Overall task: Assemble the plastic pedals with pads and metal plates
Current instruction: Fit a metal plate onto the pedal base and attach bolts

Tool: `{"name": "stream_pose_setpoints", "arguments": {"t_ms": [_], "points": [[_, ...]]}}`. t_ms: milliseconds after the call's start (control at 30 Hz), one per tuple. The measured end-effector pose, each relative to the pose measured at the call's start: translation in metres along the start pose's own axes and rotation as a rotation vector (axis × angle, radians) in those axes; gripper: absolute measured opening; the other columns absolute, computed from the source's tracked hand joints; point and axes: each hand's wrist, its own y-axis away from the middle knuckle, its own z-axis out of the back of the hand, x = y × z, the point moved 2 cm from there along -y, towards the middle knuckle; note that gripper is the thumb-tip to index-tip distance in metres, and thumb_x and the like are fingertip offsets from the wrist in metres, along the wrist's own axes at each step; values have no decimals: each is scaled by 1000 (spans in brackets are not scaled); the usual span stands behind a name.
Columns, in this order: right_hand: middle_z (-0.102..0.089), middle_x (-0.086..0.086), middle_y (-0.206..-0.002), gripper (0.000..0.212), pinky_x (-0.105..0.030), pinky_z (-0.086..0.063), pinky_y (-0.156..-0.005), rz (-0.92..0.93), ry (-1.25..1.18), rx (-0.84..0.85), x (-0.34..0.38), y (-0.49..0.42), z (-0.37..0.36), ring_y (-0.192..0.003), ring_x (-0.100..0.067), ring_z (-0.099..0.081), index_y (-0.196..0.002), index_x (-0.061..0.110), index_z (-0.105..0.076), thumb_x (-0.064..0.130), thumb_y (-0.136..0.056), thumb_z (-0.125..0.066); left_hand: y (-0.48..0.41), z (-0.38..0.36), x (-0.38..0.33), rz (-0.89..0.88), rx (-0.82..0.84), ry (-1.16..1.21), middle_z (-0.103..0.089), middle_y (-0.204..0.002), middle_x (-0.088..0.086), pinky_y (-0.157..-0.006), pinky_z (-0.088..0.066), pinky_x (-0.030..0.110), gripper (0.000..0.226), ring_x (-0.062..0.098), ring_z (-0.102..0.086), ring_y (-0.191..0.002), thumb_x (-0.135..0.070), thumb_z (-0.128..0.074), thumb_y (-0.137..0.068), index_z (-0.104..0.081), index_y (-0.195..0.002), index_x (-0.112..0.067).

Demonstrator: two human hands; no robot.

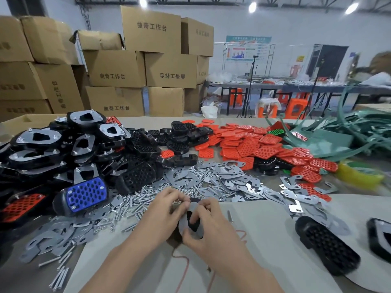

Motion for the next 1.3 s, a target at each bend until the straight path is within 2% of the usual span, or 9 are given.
{"name": "stream_pose_setpoints", "arguments": {"t_ms": [100, 233, 367, 533, 733, 833, 967, 1167, 1300], "points": [[-39, 18, -138, 23, -29, -43, -75, 38, 73, 83, -11, -6, 15, -88, -10, -60, -92, 27, -46, 48, -96, -56, 3, -1, 4, 30, 36, 63, -58, -128, -21, -103, -41, 27, 13, -2, -50, -125, -29, -61, -98, -64, -88, -36], [-39, 23, -136, 27, -31, -39, -75, 24, 155, 107, -15, -8, 20, -113, -8, -55, -101, 35, -38, 56, -96, -54, 13, -8, 1, -22, 29, 85, -59, -115, -37, -98, -46, 19, 23, -12, -55, -115, -20, -55, -101, -64, -98, -42], [-41, 15, -125, 35, -27, -34, -75, -52, 218, 13, -6, -15, 5, -119, -12, -50, -123, 36, -39, 60, -98, -47, 14, -9, 4, 28, -10, 114, -62, -111, -37, -94, -48, 22, 16, -12, -57, -110, -33, -53, -101, -54, -110, -46], [-38, 9, -125, 43, -32, -44, -88, -117, 233, -112, 2, -15, -8, -118, -17, -49, -126, 33, -43, 63, -95, -39, 4, -2, 5, 76, 72, 166, -73, -98, -11, -86, -53, 30, 16, 11, -68, -96, -21, -61, -99, -62, -91, -34], [-41, 5, -123, 46, -30, -44, -85, -162, 152, -66, -4, -24, -7, -113, -17, -55, -130, 24, -49, 56, -98, -46, 3, 5, 5, 19, 79, 108, -67, -107, -29, -93, -47, 15, 38, -6, -61, -106, -6, -53, -101, -65, -100, -42], [-51, 5, -124, 29, -36, -48, -82, -67, 136, 4, -18, -31, 12, -107, -20, -62, -129, 23, -54, 38, -105, -48, 12, 3, 6, 31, 73, 105, -60, -113, -34, -96, -49, 21, 13, -8, -58, -112, -39, -56, -98, -55, -109, -46], [-58, 15, -110, 16, -35, -45, -81, -75, 53, 55, -29, -45, 23, -94, -12, -56, -112, 27, -54, 41, -104, -53, 10, 1, -3, 37, 78, -18, -50, -103, -26, -86, -48, 29, 37, 0, -56, -95, -77, -51, -72, -55, -95, -48], [-60, 4, -94, 30, -36, -32, -68, -168, 186, -87, -26, -70, 2, -94, -25, -59, -86, 26, -40, 49, -102, -47, -1, 2, -8, 51, 150, 47, -53, -101, -9, -76, -38, 6, 12, -2, -53, -88, -38, -74, -88, -62, -85, -35], [-63, 1, -79, 42, -36, -33, -66, -123, 235, -85, -17, -88, 10, -87, -28, -61, -76, 21, -44, 51, -106, -38, -1, 2, -7, -15, 196, 19, -60, -107, -20, -91, -47, 24, 19, 0, -58, -100, -21, -60, -99, -65, -95, -38]]}}
